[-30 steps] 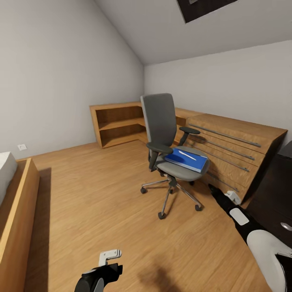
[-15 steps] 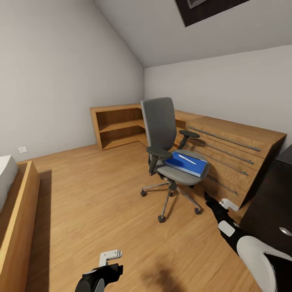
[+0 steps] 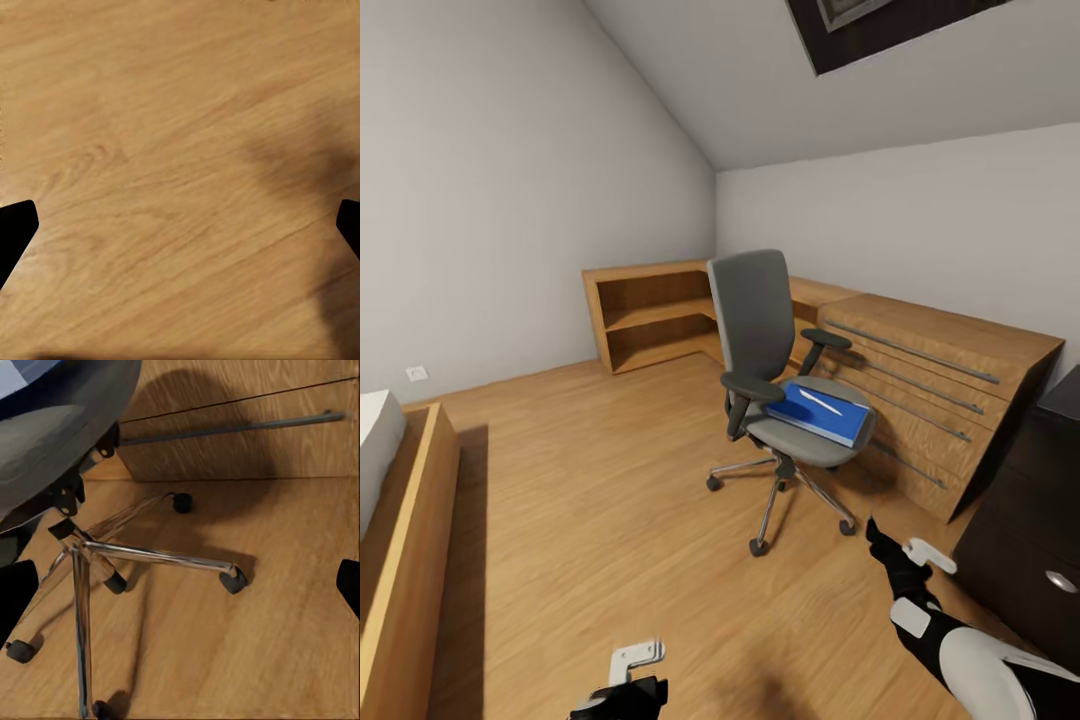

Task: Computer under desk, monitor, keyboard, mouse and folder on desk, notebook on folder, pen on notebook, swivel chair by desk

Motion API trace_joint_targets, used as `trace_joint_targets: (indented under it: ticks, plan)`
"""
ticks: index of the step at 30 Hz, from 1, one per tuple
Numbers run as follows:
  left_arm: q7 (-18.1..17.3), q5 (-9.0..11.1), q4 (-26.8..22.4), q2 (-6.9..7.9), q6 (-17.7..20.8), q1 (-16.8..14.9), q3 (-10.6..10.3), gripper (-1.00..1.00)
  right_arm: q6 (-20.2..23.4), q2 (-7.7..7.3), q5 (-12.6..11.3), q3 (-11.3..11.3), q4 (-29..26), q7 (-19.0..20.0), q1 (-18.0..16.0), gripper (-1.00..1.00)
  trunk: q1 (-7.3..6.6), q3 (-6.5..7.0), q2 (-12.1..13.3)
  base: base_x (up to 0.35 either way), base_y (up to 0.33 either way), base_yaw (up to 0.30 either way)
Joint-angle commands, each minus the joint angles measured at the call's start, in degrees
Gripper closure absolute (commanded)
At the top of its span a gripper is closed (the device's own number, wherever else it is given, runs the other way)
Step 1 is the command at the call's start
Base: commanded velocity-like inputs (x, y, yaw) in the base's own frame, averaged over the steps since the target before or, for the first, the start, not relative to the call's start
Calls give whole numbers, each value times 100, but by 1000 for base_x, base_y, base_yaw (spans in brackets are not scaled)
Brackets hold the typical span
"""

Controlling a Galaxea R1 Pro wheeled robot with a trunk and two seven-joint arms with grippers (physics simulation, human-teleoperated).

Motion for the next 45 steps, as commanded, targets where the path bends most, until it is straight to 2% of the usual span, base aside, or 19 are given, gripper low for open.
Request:
trace_joint_targets:
  ticks: [1,3,6,10,11,15,18,25,30,36,40,44,45]
  plan:
    - [51,58,118,1,-142,-3,-15,-100,-73,21,32,-43,11,-45,40,-100,-24,13,39,0,0,0]
    - [49,55,445,3,-542,-4,-17,-100,-267,106,187,-46,20,-283,159,-100,-68,49,119,0,0,0]
    - [49,53,693,6,-777,-5,-13,-100,-396,207,346,-49,26,-507,301,-100,-134,103,240,0,0,0]
    - [48,56,957,13,-939,-4,-7,-100,-482,348,467,-50,32,-864,537,-100,-221,175,400,0,0,0]
    - [48,57,1091,17,-982,-4,-5,-100,-511,409,500,-50,32,-1057,652,-100,-243,193,440,0,0,0]
    - [40,67,1431,23,-1038,-5,4,-100,-548,487,547,-51,32,-1489,919,-100,-331,265,601,0,0,0]
    - [22,75,1733,33,-1055,-5,6,-100,-567,505,564,-51,32,-1659,1135,-100,-397,318,721,0,0,0]
    - [-10,79,2176,89,-1218,-5,8,-100,-625,499,586,-49,32,-1752,1469,-100,-551,444,1002,0,0,0]
    - [-20,76,2645,137,-1609,-5,8,-100,-709,487,597,-50,32,-1772,1631,-100,-661,534,1202,0,0,0]
    - [-22,84,3060,301,-2355,-7,8,-100,-731,485,602,-47,32,-1774,1763,-100,-792,642,1443,0,0,0]
    - [-23,83,3199,367,-2514,-7,8,-100,-733,497,614,-44,32,-1770,1829,-100,-880,713,1603,0,0,0]
    - [-23,91,3271,405,-2617,-6,14,-100,-727,506,749,-43,37,-1767,1872,-100,-968,785,1764,0,0,0]
    - [-23,93,3285,408,-2640,-6,16,-100,-726,500,969,-43,34,-1762,1920,-100,-990,803,1804,0,0,0]
